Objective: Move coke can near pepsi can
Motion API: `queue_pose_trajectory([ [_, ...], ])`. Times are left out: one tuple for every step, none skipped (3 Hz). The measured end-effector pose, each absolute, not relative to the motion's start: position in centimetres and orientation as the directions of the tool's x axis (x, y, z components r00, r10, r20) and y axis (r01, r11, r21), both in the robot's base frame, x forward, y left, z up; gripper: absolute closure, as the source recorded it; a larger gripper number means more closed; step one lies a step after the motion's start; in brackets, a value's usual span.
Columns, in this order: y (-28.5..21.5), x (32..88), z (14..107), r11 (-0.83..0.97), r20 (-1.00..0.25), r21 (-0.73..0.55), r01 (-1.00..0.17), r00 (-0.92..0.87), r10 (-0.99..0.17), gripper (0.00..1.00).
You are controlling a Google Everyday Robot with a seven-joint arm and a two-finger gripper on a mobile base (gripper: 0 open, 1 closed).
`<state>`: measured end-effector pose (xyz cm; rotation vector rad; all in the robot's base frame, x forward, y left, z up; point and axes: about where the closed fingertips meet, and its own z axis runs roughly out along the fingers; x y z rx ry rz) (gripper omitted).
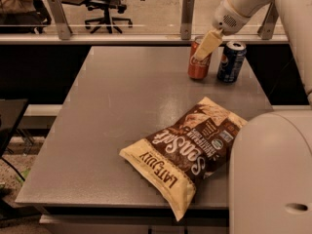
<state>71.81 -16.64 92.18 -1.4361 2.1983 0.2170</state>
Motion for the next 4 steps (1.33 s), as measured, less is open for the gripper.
queue_pose_trajectory([
  [-17.04, 72.47, 91.83, 0.439, -0.484, -0.141, -0.887, -0.325, -0.812, 0.38],
  [-17.45, 73.0, 91.26, 0.447, -0.482, -0.14, -0.883, -0.334, -0.81, 0.15],
  [-17.16, 73.4, 91.01, 0.448, -0.486, -0.143, -0.883, -0.331, -0.808, 0.0],
  [-17.16, 73.4, 91.01, 0.448, -0.486, -0.143, -0.883, -0.331, -0.808, 0.0],
])
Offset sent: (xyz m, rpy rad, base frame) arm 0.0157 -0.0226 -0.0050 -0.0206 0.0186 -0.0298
